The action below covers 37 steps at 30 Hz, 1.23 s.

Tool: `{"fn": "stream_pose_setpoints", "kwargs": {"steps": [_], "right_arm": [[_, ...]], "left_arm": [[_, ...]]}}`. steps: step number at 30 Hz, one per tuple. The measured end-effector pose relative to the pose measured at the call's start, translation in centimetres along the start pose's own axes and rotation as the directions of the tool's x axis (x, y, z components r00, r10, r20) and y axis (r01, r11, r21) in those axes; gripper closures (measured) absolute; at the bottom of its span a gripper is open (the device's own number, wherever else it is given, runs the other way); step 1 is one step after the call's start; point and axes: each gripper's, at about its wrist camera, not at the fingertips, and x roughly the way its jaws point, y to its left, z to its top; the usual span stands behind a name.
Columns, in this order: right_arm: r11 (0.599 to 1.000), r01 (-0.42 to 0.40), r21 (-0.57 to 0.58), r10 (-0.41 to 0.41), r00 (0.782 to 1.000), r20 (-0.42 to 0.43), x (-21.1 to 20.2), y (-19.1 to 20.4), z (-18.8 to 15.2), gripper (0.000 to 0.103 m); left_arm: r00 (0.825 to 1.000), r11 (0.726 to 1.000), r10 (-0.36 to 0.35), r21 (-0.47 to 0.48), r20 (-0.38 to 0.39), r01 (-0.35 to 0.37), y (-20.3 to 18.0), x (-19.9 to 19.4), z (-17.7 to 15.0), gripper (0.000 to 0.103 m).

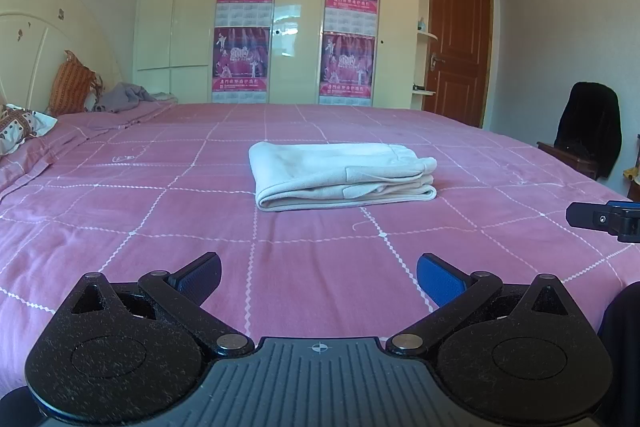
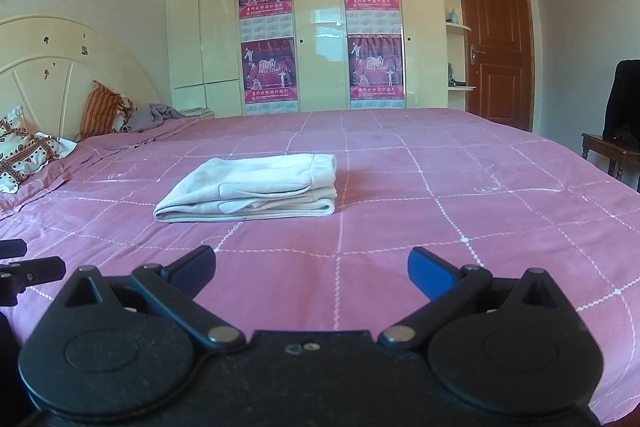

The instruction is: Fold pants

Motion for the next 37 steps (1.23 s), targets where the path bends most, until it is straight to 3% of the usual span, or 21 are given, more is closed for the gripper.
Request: {"fn": "stream_pose_setpoints", "kwargs": {"steps": [30,37], "right_arm": [[1.000,0.004,-0.002,-0.004,1.000,-0.002,-0.13,0.31,-0.09,0.000],[1.000,0.004,-0.002,-0.004,1.000,-0.004,-0.13,0.36,-0.10,0.000]], "left_arm": [[1.000,1.000,-0.008,-0.011,0.006,0.008,0.28,-0.18,0.13,0.000],[1.000,1.000,0.019,-0.019,0.024,-0.019,0.79,-0.08,0.26,0.000]]}}
